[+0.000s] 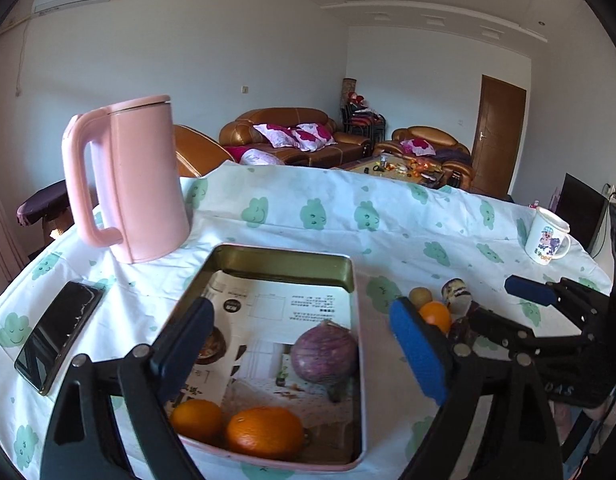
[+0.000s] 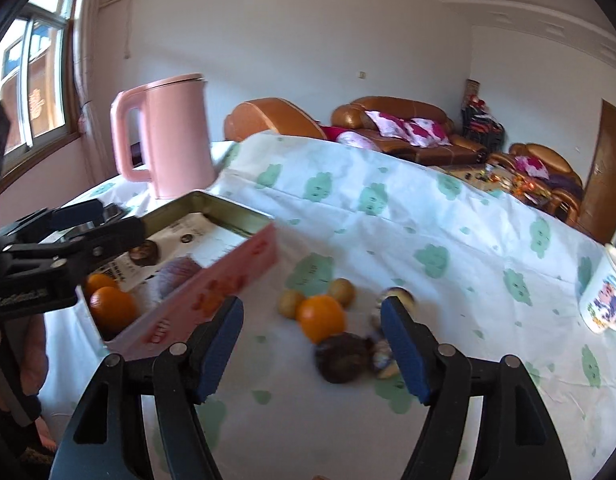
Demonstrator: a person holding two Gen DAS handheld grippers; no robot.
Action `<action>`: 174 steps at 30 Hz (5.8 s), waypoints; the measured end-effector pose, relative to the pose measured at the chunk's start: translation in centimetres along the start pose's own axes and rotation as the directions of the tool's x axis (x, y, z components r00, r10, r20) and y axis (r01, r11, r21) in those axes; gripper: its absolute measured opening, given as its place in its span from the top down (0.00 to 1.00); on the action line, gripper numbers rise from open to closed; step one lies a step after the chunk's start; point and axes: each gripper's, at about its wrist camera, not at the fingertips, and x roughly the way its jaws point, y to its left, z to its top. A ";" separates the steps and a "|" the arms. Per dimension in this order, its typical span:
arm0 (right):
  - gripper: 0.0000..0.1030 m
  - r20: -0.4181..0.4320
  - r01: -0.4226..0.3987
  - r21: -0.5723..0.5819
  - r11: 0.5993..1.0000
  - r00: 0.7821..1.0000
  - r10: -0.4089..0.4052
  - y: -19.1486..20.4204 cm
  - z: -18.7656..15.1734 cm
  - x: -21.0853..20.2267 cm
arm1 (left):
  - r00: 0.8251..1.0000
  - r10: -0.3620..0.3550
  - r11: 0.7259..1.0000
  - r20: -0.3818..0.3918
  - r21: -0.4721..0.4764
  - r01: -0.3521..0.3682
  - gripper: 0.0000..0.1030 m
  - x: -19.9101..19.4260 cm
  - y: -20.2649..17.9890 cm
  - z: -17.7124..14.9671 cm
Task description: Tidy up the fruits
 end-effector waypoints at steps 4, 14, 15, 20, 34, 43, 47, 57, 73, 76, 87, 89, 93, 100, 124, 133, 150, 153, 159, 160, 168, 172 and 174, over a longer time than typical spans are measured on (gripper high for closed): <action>0.30 -0.058 0.047 0.123 0.991 0.997 -0.040 -3.8 -0.5 1.7 | 1.000 -0.021 0.998 -0.003 0.059 0.021 0.11 0.8 -3.3 0.0; 0.30 -0.147 0.008 0.231 0.973 0.989 0.027 -5.2 -0.9 5.0 | 0.999 0.001 0.992 -0.051 0.129 0.006 0.11 4.4 -6.4 -0.6; 0.30 -0.156 -0.002 0.253 0.967 0.987 0.043 -5.5 -1.0 5.3 | 0.999 0.008 0.991 -0.053 0.134 -0.001 0.11 4.6 -6.4 -0.6; 0.62 -0.183 -0.051 0.279 0.959 0.978 0.105 -5.6 -1.6 5.5 | 0.998 0.020 0.988 -0.064 0.155 -0.010 0.11 5.4 -5.9 -1.0; 0.62 -0.131 0.106 0.187 0.977 0.988 -0.082 -7.0 -3.2 0.8 | 0.997 -0.035 0.993 -0.073 0.108 0.043 0.11 4.3 -6.0 -0.4; 0.62 -0.107 0.139 0.211 0.968 0.987 -0.119 -8.4 -3.7 -0.6 | 0.959 -0.160 0.973 -0.232 0.129 0.194 0.21 6.7 -10.8 -1.9; 0.62 -0.103 0.142 0.202 0.969 0.987 -0.123 -8.2 -3.6 -0.6 | 0.945 -0.164 0.969 -0.283 0.134 0.208 0.36 8.0 -11.6 -2.5; 0.62 -0.127 0.122 0.193 0.974 0.987 -0.098 -8.1 -3.7 0.1 | 0.916 -0.208 0.954 -0.343 0.136 0.268 0.62 9.0 -12.9 -2.9; 0.62 -0.016 0.041 0.170 0.985 0.999 -0.039 -7.3 -3.7 -1.9 | 0.956 -0.210 0.966 -0.203 0.111 0.235 0.63 6.7 -11.3 -2.0; 0.62 -0.001 0.033 0.169 0.985 0.999 -0.034 -7.3 -3.6 -2.1 | 0.963 -0.203 0.968 -0.180 0.110 0.225 0.63 6.4 -11.2 -1.9; 0.62 0.047 0.022 0.161 0.987 0.998 -0.030 -7.3 -3.7 -2.9 | 0.976 -0.187 0.973 -0.114 0.113 0.200 0.63 5.2 -10.9 -1.7; 0.62 0.056 0.021 0.156 0.988 0.998 -0.031 -7.2 -3.7 -3.1 | 0.978 -0.184 0.974 -0.102 0.113 0.195 0.63 4.9 -10.8 -1.7; 0.62 0.070 0.020 0.148 0.989 0.997 -0.031 -7.0 -3.7 -3.3 | 0.980 -0.181 0.975 -0.085 0.116 0.190 0.63 4.7 -10.8 -1.7; 0.62 0.098 0.018 0.139 0.990 0.995 -0.032 -6.9 -3.8 -3.9 | 0.984 -0.174 0.977 -0.046 0.118 0.178 0.63 3.9 -10.7 -1.7; 0.62 0.205 0.038 0.066 0.997 0.977 -0.051 -5.5 -4.0 -5.9 | 0.989 -0.133 0.985 0.070 0.121 0.124 0.63 2.0 -10.5 -1.7; 0.62 0.187 0.060 0.035 0.998 0.980 -0.065 -4.9 -3.9 -5.5 | 0.988 -0.141 0.985 0.067 0.113 0.133 0.63 1.9 -10.3 -1.7; 0.62 0.140 -0.050 -0.021 0.999 0.989 0.052 0.5 -0.1 -3.4 | 0.996 -0.067 0.997 0.054 0.033 0.065 0.63 0.6 -3.2 -1.1; 0.62 0.138 -0.081 -0.063 0.995 0.986 0.089 2.6 1.1 -3.0 | 0.998 -0.031 0.999 0.056 0.011 0.030 0.63 0.3 -1.2 -0.7; 0.62 0.133 -0.146 -0.119 0.982 0.978 0.162 6.4 3.5 -2.2 | 0.999 0.036 0.999 0.035 -0.032 -0.035 0.63 0.8 2.8 0.1; 0.62 0.132 -0.151 -0.130 0.980 0.977 0.168 7.0 3.8 -2.1 | 0.998 0.046 0.998 0.029 -0.037 -0.045 0.63 1.0 3.5 0.1; 0.62 0.077 -0.215 -0.169 0.962 0.970 0.230 10.8 5.2 0.6 | 0.993 0.111 0.992 -0.041 -0.060 -0.113 0.63 2.7 7.6 0.0; 0.62 0.045 -0.234 -0.184 0.955 0.968 0.246 12.4 4.9 2.1 | 0.991 0.119 0.991 -0.061 -0.058 -0.122 0.63 3.2 8.4 -0.4; 0.62 0.030 -0.239 -0.189 0.952 0.968 0.249 13.0 4.7 2.8 | 0.990 0.119 0.991 -0.070 -0.051 -0.122 0.63 3.4 8.5 -0.6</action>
